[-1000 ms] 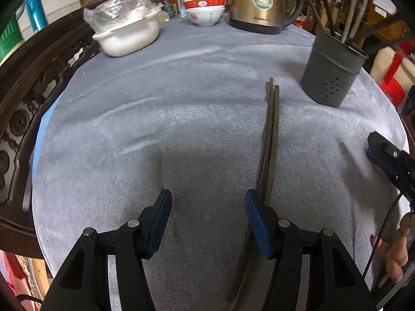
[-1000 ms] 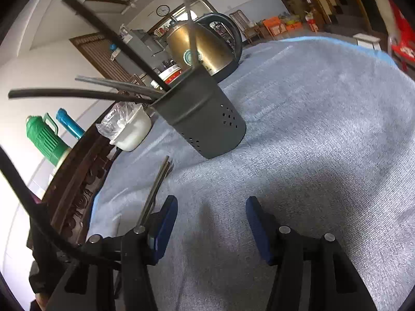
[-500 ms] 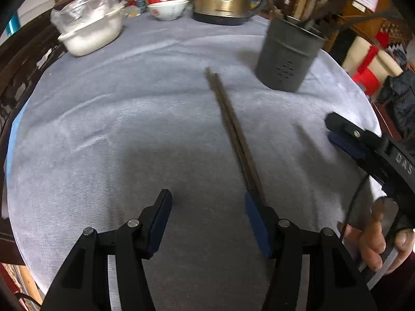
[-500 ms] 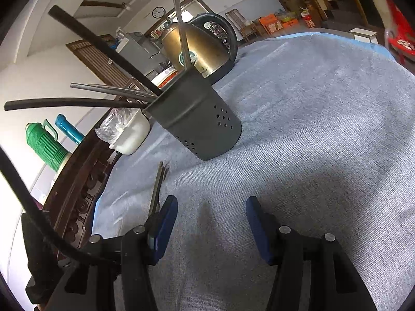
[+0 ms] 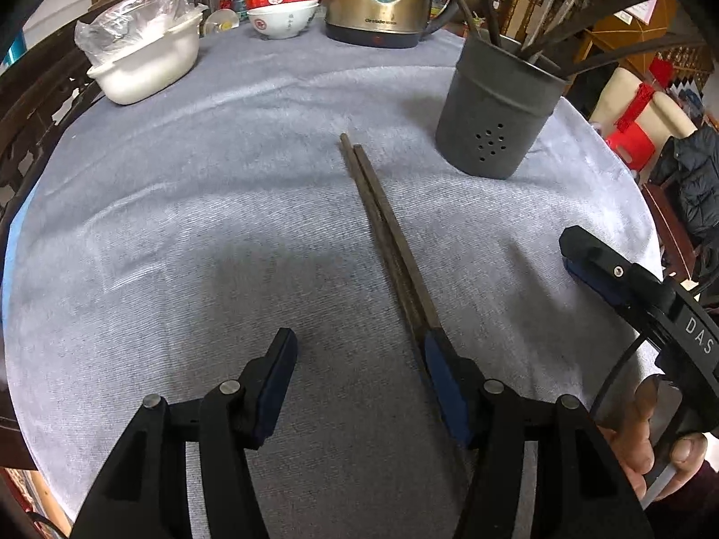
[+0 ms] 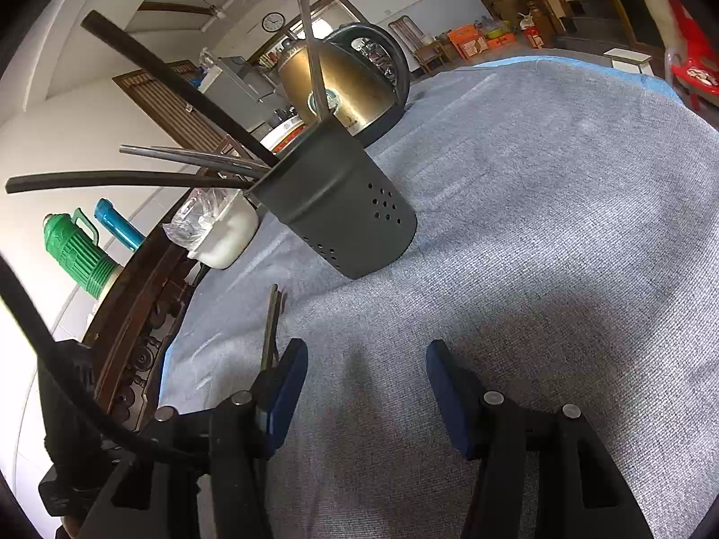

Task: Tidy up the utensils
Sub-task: 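Lower the left tool beside the two dark chopsticks while the right tool approaches them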

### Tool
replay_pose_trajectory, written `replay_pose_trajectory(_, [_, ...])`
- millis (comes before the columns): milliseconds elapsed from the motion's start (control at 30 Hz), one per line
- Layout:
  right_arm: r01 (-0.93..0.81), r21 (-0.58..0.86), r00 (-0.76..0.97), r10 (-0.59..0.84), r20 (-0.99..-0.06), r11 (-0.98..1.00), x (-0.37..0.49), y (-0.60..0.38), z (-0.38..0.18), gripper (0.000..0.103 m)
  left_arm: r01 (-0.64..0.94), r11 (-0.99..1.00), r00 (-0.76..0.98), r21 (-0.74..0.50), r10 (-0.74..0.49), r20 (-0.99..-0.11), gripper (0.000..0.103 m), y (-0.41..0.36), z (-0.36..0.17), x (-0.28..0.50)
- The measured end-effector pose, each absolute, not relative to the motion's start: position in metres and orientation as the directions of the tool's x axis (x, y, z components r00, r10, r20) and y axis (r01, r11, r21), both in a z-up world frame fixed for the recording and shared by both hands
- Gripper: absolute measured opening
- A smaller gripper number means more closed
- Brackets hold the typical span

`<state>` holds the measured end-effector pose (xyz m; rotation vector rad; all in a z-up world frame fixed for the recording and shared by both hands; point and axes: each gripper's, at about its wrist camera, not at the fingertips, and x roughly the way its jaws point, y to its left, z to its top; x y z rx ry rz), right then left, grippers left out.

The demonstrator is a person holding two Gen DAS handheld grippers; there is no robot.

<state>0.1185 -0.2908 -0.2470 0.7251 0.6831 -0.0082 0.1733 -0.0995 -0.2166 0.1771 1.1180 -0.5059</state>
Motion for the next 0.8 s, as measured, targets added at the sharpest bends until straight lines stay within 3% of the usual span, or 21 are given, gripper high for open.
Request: replay_pose_trajectory(800, [0.238,0.609,0.786,0.218,-0.579,0.757,0.118,-0.292,-0.247,0.059,0.458,0.883,0.329,-0.098,-0.271,-0.904,0.064,-0.097,-0.217,0.182])
